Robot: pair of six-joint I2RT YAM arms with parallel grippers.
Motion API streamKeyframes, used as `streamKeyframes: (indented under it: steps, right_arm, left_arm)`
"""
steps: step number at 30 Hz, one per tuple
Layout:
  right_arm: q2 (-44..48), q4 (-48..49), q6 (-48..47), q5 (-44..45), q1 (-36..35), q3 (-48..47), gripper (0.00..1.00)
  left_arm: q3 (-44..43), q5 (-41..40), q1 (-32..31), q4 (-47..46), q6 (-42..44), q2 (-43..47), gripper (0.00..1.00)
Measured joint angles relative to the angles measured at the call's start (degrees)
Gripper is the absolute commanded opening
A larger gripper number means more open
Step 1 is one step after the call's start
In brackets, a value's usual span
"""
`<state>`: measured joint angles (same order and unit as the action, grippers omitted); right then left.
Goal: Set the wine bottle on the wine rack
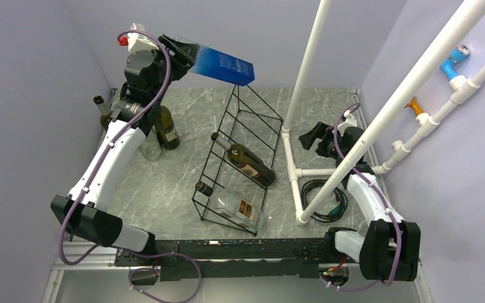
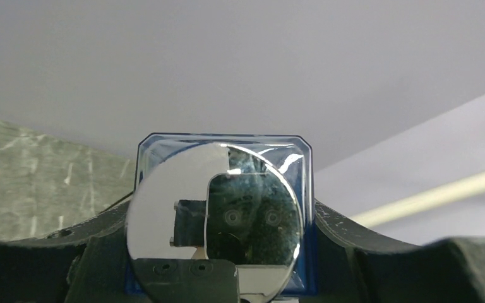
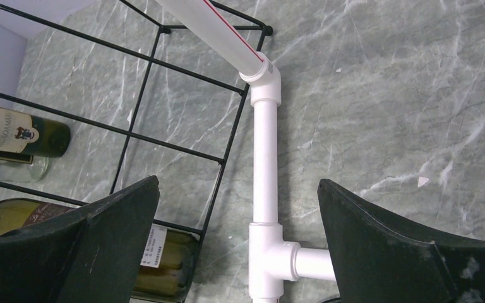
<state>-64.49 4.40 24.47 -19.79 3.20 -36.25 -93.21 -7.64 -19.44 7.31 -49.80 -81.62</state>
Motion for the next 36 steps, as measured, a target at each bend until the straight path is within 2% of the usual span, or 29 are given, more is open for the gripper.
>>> streamKeyframes:
  steps: [10,22,36]
  right_arm:
    - [0.13,-0.02,0.00,-0.02,0.00,0.00,1.00]
    - [0.35,-0.02,0.00,-0.02,0.02,0.00,1.00]
    - [0.76,-0.02,0.00,-0.24,0.00,0.00,1.00]
  left_arm:
    - [1.09,3.43,-1.70,-7.41,-2.89,-6.19,0.00]
    - [2.16,-1.42,-10.29,-10.95,4.83,-14.80,0.00]
    - [1.36,-7.13,-15.63,-17.18,15.63,-25.55,0.00]
